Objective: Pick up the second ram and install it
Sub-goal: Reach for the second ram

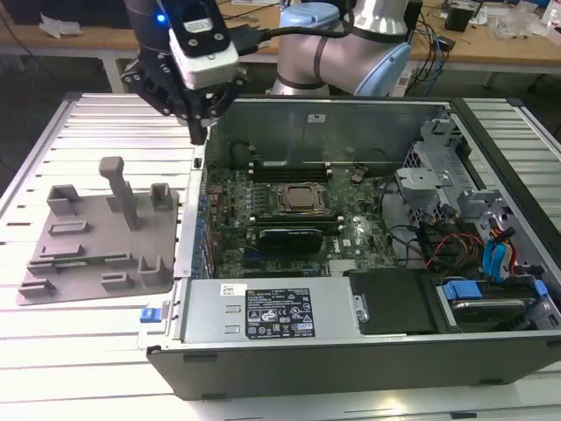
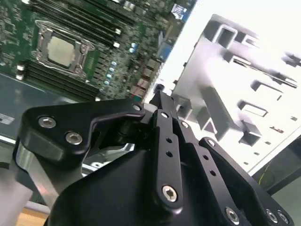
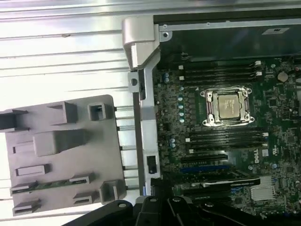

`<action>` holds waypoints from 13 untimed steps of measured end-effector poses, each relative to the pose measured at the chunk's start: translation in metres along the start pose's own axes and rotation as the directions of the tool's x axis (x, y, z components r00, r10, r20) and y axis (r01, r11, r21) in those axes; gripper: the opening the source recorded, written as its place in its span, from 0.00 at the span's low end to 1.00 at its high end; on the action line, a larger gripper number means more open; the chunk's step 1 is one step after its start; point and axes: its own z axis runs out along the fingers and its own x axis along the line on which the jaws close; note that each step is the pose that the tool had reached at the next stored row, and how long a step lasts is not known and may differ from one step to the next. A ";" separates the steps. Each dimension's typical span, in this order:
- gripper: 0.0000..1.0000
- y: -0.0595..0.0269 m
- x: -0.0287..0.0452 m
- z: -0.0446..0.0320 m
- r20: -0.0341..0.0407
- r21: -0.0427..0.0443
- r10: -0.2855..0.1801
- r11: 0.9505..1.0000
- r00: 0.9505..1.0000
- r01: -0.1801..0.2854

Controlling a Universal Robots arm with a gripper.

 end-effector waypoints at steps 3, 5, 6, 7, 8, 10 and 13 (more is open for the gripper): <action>0.08 -0.0021 0.0284 -0.0006 0.000 0.000 0.000 1.000 1.000 0.000; 0.08 -0.0034 0.0457 -0.0010 0.001 0.000 0.000 1.000 1.000 0.000; 0.08 -0.0037 0.0499 -0.0011 0.000 0.000 0.000 1.000 1.000 0.000; 0.08 -0.0039 0.0524 -0.0011 0.001 0.000 0.000 1.000 1.000 0.000; 0.08 -0.0042 0.0569 -0.0012 0.001 0.000 0.000 1.000 1.000 0.000; 0.08 -0.0054 0.0732 -0.0015 0.001 0.000 0.000 1.000 1.000 0.000; 0.08 -0.0063 0.0845 -0.0018 0.001 0.000 0.000 1.000 1.000 0.000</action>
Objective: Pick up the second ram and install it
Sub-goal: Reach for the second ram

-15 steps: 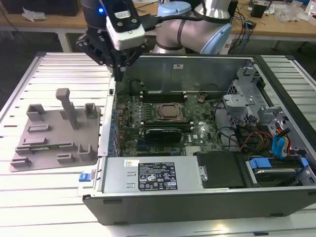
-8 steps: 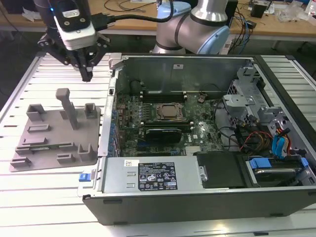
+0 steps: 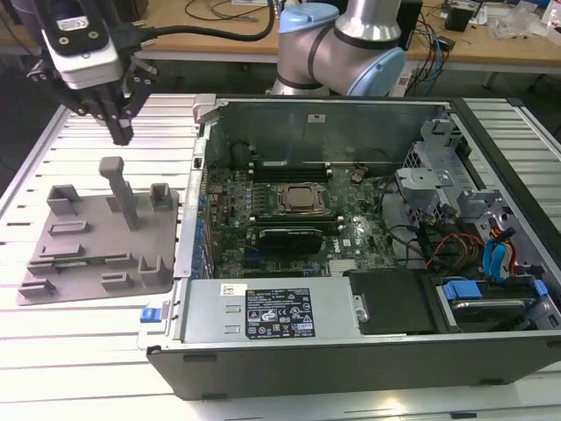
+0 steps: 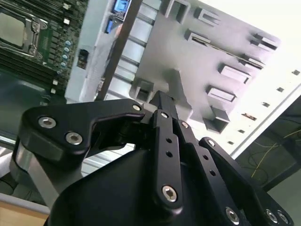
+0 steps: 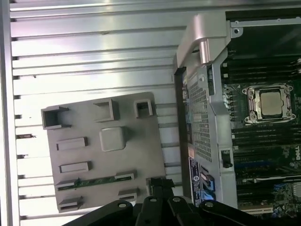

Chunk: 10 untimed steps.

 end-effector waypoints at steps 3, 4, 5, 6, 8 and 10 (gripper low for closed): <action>0.08 -0.0012 0.0156 -0.0002 0.000 0.000 0.000 1.000 1.000 0.000; 0.08 -0.0015 0.0202 -0.0003 0.000 0.000 0.000 1.000 1.000 0.000; 0.08 -0.0017 0.0231 -0.0003 0.000 0.000 0.000 1.000 1.000 0.000; 0.08 -0.0019 0.0260 -0.0004 0.000 0.000 0.000 1.000 1.000 0.000; 0.08 -0.0028 0.0370 -0.0005 0.000 0.000 0.000 1.000 1.000 0.000; 0.08 -0.0039 0.0526 -0.0007 0.000 0.000 0.000 1.000 1.000 0.000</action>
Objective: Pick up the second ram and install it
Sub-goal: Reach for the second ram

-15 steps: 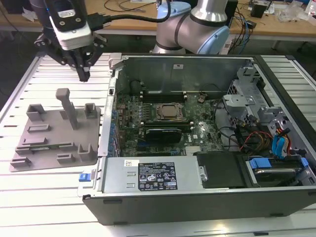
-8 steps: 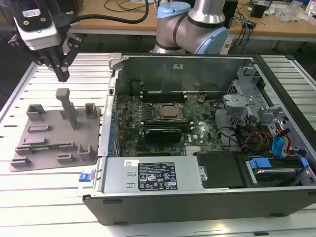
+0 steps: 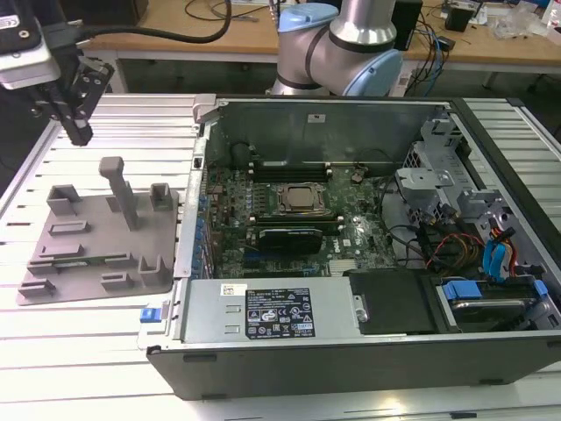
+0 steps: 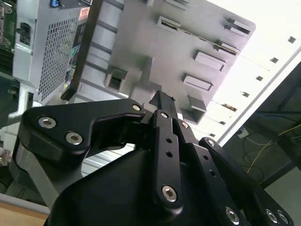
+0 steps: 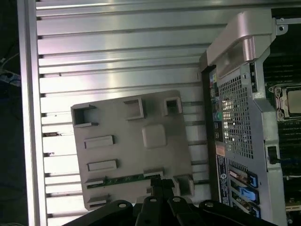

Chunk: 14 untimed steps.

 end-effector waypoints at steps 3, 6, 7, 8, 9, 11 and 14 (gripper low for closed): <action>0.08 -0.0008 0.0112 -0.0001 0.000 0.000 0.000 1.000 1.000 0.000; 0.08 -0.0016 0.0210 -0.0002 0.000 0.000 0.000 1.000 1.000 0.000; 0.08 -0.0020 0.0263 -0.0003 0.000 0.000 0.000 1.000 1.000 0.000; 0.08 -0.0023 0.0306 -0.0003 0.000 0.000 0.000 1.000 1.000 0.000; 0.08 -0.0026 0.0346 -0.0004 0.000 0.000 0.000 1.000 1.000 0.000; 0.08 -0.0030 0.0398 -0.0004 0.000 0.000 0.000 1.000 1.000 0.000; 0.08 -0.0037 0.0489 -0.0005 0.000 0.000 0.000 1.000 1.000 0.000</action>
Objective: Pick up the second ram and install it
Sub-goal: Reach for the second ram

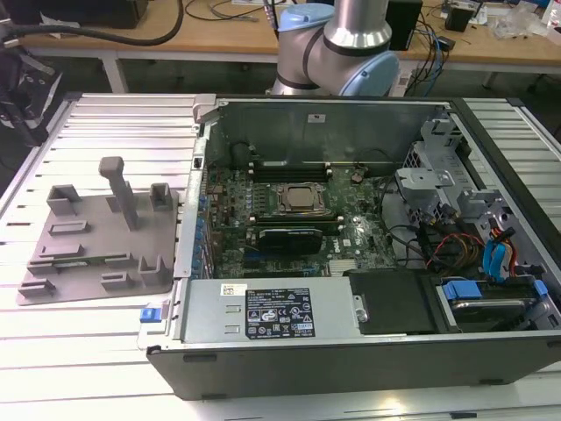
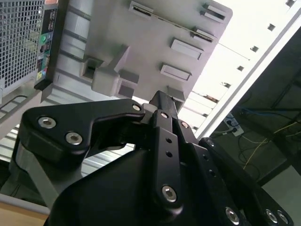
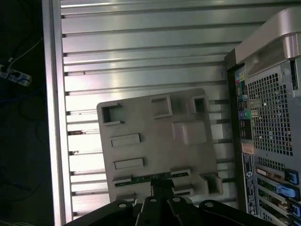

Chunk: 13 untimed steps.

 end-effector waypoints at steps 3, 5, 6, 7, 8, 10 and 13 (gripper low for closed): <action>0.08 -0.0009 0.0121 0.0000 0.000 0.000 0.000 1.000 1.000 0.000; 0.08 -0.0014 0.0189 -0.0001 0.000 0.000 0.000 1.000 1.000 0.000; 0.08 -0.0016 0.0218 -0.0001 0.000 0.000 0.000 1.000 1.000 0.000; 0.08 -0.0018 0.0242 0.0000 0.000 0.000 0.000 1.000 1.000 0.000; 0.08 -0.0021 0.0285 -0.0001 0.000 0.000 0.000 1.000 1.000 0.000; 0.08 -0.0028 0.0373 -0.0001 0.000 0.000 0.000 1.000 1.000 0.000; 0.08 -0.0038 0.0511 -0.0001 0.000 0.000 0.000 1.000 1.000 0.000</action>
